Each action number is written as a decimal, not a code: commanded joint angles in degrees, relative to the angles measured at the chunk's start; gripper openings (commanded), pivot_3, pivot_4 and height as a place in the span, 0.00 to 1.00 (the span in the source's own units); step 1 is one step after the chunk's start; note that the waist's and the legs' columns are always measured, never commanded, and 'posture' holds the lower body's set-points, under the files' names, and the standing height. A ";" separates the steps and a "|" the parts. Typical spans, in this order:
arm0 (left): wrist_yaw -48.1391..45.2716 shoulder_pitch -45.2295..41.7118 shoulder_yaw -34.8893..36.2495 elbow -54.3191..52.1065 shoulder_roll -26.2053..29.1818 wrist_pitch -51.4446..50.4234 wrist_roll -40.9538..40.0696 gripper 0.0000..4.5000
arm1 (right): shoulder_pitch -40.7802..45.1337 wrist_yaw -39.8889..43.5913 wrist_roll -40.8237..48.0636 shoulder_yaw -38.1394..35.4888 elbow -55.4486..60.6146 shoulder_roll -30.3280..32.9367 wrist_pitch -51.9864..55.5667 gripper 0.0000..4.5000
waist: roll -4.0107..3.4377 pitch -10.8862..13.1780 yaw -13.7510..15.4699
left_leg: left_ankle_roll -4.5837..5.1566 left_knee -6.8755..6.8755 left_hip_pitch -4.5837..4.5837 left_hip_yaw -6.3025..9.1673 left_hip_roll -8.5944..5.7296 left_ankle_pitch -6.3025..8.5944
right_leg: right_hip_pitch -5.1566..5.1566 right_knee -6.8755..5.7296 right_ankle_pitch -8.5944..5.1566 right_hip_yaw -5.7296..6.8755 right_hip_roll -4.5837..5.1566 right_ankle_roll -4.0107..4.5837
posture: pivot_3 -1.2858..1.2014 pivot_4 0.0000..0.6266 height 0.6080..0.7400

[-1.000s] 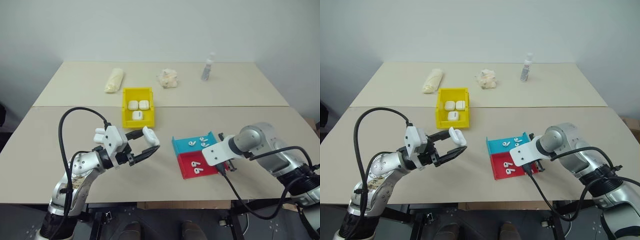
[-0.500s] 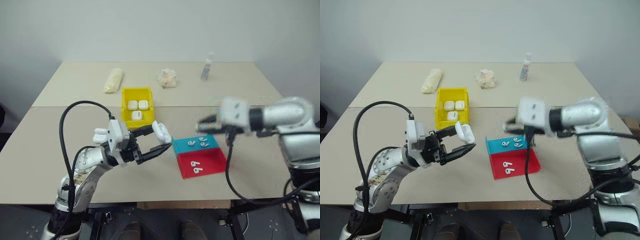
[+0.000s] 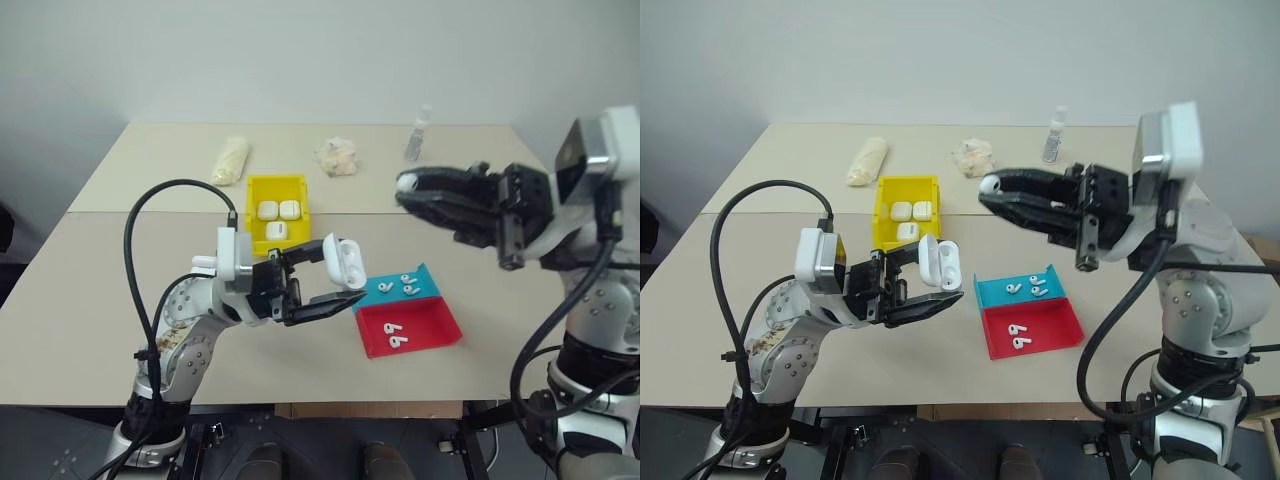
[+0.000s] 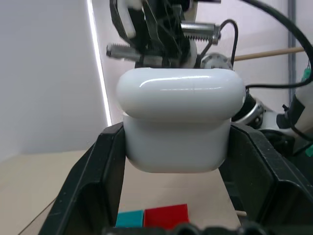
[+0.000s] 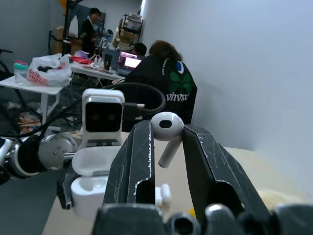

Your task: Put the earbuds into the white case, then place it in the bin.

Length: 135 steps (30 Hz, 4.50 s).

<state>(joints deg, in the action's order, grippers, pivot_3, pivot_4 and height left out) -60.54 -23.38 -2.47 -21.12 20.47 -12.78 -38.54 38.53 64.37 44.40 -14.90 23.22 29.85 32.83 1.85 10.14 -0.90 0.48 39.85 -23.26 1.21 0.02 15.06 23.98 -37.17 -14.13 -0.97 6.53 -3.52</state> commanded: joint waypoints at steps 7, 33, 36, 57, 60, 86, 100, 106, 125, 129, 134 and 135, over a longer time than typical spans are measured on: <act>-1.16 -1.02 -0.96 0.04 -0.79 0.93 -0.33 0.62 | -1.36 -1.68 0.77 5.13 1.93 -1.32 -6.37 0.17 | -0.01 0.00 0.06 | 0.00 0.00 -0.01 0.00 0.01 0.00 | 0.00 0.00 0.00 0.00 -0.01 0.00 | 0.52 0.24 1.00; -1.13 -0.66 -1.36 1.18 -0.67 2.31 1.12 0.62 | -5.03 1.89 -5.06 11.71 -1.12 0.95 -15.38 0.37 | -0.01 0.00 0.08 | 0.00 0.00 0.00 0.01 0.01 0.00 | 0.01 0.02 0.00 0.00 -0.02 0.00 | 0.52 0.24 1.00; -1.17 -0.60 -1.33 1.26 -0.64 2.17 1.36 0.62 | -5.12 2.71 -6.18 12.40 -1.10 1.65 -16.45 0.50 | -0.01 0.00 0.05 | 0.00 0.00 0.00 0.00 0.01 0.00 | 0.01 0.02 0.00 0.00 -0.02 0.00 | 0.52 0.24 1.00; -2.17 9.48 0.59 7.21 7.70 9.88 11.83 0.62 | 18.61 16.15 -40.41 35.35 -31.68 19.18 -29.26 0.50 | -0.10 0.02 -0.29 | 0.01 -0.05 -0.02 -0.27 0.06 0.00 | 0.13 0.06 -0.01 -0.07 -0.05 0.02 | 0.52 0.24 1.00; -1.13 10.24 0.16 7.12 7.58 10.26 12.77 0.62 | 24.22 19.04 -48.05 41.70 -40.60 15.93 -40.69 0.50 | -0.11 0.02 -0.69 | 0.01 -0.08 -0.04 -0.44 0.07 0.00 | 0.18 0.06 -0.01 -0.09 -0.05 0.02 | 0.52 0.24 1.00; 5.18 14.78 -0.39 0.62 8.84 8.88 13.93 0.62 | 38.70 13.65 -73.60 55.04 -79.85 -2.19 -77.43 0.50 | -0.19 0.07 -1.54 | -0.29 -0.22 0.00 -0.11 0.07 -0.17 | 0.24 -0.01 0.01 -0.07 -0.04 0.05 | 0.52 0.24 1.00; 6.41 15.62 -1.05 -0.15 8.93 9.05 14.58 0.62 | 40.35 9.44 -78.64 55.36 -84.94 -3.86 -81.53 0.50 | -0.20 0.07 -1.65 | -0.31 -0.25 0.03 -0.12 0.08 -0.18 | 0.24 -0.02 0.01 -0.07 -0.06 0.06 | 0.52 0.24 1.00; 6.92 15.77 -1.23 -0.41 8.70 9.04 14.82 0.62 | 40.89 8.20 -80.23 55.76 -86.32 -4.19 -82.19 0.50 | -0.20 0.07 -1.66 | -0.31 -0.26 0.03 -0.11 0.08 -0.18 | 0.24 -0.02 0.01 -0.07 -0.06 0.06 | 0.52 0.24 1.00; 7.19 16.15 -1.29 -0.60 8.82 9.27 15.43 0.62 | 39.53 7.38 -80.32 55.83 -86.87 -4.45 -83.65 0.42 | -0.22 0.06 -1.70 | -0.32 -0.27 0.08 -0.11 0.08 -0.18 | 0.20 -0.03 0.01 -0.07 -0.06 0.07 | 0.52 0.24 1.00; 7.31 16.06 -1.33 -0.56 8.74 9.23 15.55 0.62 | 39.32 7.67 -80.67 56.24 -86.90 -4.18 -84.19 0.42 | -0.22 0.06 -1.73 | -0.33 -0.29 0.09 -0.11 0.08 -0.18 | 0.21 -0.03 0.01 -0.08 -0.06 0.07 | 0.52 0.24 1.00; 7.23 16.07 -1.38 -0.41 8.89 9.30 15.77 0.62 | 39.09 7.02 -80.78 56.15 -86.90 -4.23 -84.00 0.42 | -0.22 0.06 -1.72 | -0.33 -0.29 0.09 -0.11 0.08 -0.18 | 0.20 -0.03 0.01 -0.07 -0.06 0.07 | 0.52 0.24 1.00; 7.24 16.06 -1.42 -0.37 8.89 9.34 15.86 0.62 | 39.06 7.34 -80.76 56.23 -86.92 -4.22 -84.07 0.42 | -0.22 0.06 -1.73 | -0.33 -0.30 0.09 -0.12 0.08 -0.18 | 0.20 -0.03 0.01 -0.08 -0.06 0.07 | 0.52 0.24 1.00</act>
<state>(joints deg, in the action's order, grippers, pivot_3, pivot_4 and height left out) -53.38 -7.02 -3.72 -19.33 29.15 -4.05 -22.51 78.14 71.84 -35.88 41.14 -64.01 25.48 -50.57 1.63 10.20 -2.63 0.15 39.55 -23.16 1.09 0.11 14.87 24.18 -37.19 -14.12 -1.05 6.47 -3.45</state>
